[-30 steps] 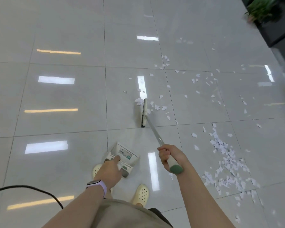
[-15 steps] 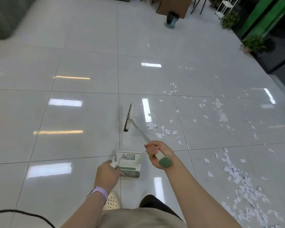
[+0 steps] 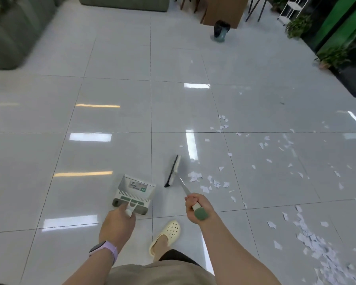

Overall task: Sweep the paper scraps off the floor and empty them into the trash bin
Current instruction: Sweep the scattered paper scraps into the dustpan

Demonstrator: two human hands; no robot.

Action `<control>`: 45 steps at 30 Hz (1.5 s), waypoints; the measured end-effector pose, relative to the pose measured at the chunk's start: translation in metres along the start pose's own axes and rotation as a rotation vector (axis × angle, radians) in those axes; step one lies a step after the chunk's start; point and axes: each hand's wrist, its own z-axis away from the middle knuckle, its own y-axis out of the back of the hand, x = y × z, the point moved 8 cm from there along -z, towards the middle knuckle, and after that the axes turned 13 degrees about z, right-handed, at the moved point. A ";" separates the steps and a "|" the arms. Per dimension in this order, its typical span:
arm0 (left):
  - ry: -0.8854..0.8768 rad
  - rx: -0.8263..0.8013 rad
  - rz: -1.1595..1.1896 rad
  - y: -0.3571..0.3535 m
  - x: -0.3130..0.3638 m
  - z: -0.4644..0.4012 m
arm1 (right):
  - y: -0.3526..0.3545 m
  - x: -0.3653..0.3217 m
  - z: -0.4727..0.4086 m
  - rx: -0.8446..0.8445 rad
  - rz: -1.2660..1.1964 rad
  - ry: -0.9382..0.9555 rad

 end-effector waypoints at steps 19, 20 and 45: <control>-0.159 -0.279 -0.056 -0.108 0.209 -0.132 | 0.176 -0.158 0.061 0.615 -0.099 0.205; -0.165 -0.289 -0.060 -0.111 0.216 -0.135 | 0.162 -0.159 0.055 0.558 -0.149 0.233; 0.211 0.093 0.111 0.148 0.070 -0.331 | -0.235 -0.086 -0.116 -0.103 -0.073 -0.196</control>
